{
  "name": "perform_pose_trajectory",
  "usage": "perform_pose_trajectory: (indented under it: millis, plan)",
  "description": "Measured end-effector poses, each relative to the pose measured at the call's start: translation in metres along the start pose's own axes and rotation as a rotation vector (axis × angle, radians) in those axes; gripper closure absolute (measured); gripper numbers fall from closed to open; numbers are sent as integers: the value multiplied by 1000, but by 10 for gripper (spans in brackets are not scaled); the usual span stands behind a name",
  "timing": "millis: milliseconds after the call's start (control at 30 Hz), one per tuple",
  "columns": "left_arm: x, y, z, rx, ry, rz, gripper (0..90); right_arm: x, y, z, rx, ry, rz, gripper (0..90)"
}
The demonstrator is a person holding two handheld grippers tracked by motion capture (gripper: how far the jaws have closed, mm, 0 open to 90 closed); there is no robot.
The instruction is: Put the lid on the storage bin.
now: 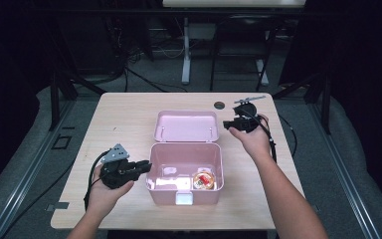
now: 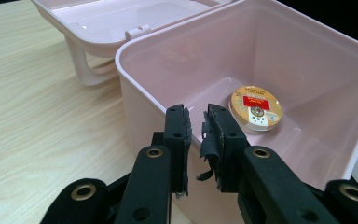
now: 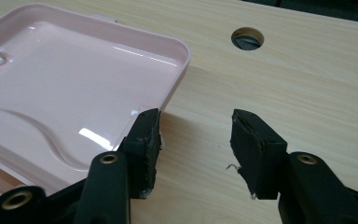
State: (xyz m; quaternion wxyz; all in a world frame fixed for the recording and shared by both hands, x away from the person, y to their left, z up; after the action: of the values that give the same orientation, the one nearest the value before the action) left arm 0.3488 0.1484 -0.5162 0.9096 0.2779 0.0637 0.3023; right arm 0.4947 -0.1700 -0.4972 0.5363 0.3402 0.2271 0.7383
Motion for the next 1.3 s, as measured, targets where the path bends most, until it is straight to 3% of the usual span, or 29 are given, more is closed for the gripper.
perform_pose_trajectory:
  millis: [200,433,667,833,933,1167,1300]
  plan:
    - [0,0,0,0,0,1,785,-1,-12,0,9,-14,-17,520]
    - [0,0,0,0,0,0,785,1,-26,2,16,-65,-11,530]
    - [-1,0,0,4,3,5,787,4,-34,1,21,-57,-19,534]
    - [-1,0,0,1,5,4,790,9,-34,4,21,-8,-63,554]
    - [-1,0,0,1,5,3,790,14,-33,9,2,-7,-71,575]
    - [-1,0,0,1,0,9,791,18,-47,4,64,-49,-67,622]
    - [-1,0,0,0,5,10,791,17,-53,4,61,-77,-67,655]
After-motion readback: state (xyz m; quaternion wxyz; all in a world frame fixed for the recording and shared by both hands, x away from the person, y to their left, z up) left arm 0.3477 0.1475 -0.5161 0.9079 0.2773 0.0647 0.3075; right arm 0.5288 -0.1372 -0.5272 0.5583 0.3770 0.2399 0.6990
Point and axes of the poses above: each handheld gripper's, and its own axes: y roughly backward along the jaws, z roughly out of its top, x roughly to its left, the point moved 7 cm from there along -y, roughly forward along the jaws, and after that the axes turned 13 degrees about -y, right-handed, at the moved point
